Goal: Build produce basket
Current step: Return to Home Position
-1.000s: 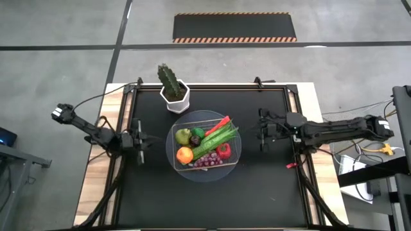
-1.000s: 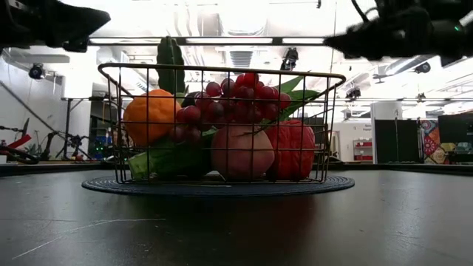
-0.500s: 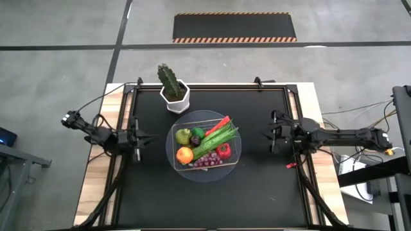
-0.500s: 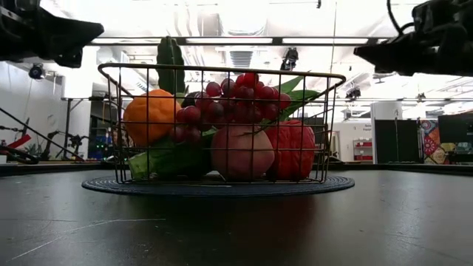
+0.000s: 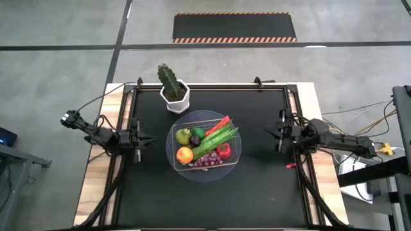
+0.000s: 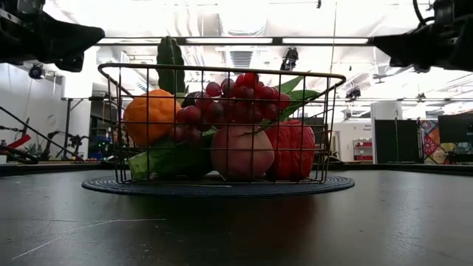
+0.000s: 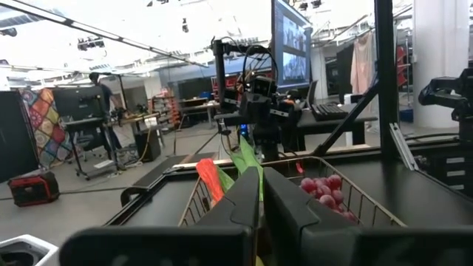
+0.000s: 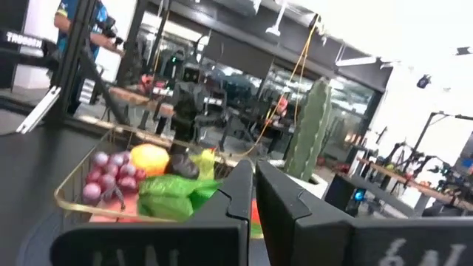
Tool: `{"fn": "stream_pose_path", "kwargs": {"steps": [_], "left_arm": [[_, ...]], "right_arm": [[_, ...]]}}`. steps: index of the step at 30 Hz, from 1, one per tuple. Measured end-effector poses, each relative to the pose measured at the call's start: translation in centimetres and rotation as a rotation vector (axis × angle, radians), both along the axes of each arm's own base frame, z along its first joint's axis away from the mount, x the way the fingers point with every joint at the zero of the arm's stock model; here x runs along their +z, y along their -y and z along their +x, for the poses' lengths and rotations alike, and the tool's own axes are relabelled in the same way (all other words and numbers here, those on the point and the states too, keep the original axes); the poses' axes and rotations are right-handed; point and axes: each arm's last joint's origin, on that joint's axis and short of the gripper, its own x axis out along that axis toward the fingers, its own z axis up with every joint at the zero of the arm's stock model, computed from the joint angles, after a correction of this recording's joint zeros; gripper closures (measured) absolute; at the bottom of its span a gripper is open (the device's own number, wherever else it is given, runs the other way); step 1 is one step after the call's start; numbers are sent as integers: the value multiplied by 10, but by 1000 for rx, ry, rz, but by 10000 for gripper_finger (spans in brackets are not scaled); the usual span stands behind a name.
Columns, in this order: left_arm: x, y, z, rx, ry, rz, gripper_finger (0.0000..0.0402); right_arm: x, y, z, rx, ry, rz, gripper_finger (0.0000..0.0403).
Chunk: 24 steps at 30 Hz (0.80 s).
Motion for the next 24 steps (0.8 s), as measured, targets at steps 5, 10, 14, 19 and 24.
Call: {"fn": "stream_pose_path", "kwargs": {"steps": [5,10,14,19,24], "left_arm": [[0,0,0,1,-4,8,398],[-5,0,1,1,-43,29,398],[-6,1,1,0,-58,35,398],[-7,1,2,0,-65,36,398],[-7,1,2,0,-68,38,398]], "right_arm": [[-5,0,-1,-18,-44,14,394],[-6,2,-1,-71,-57,14,394],[-7,5,-1,-183,-57,66,394],[-8,7,0,-199,-51,219,394],[-9,7,1,-158,-16,476,394]]}}
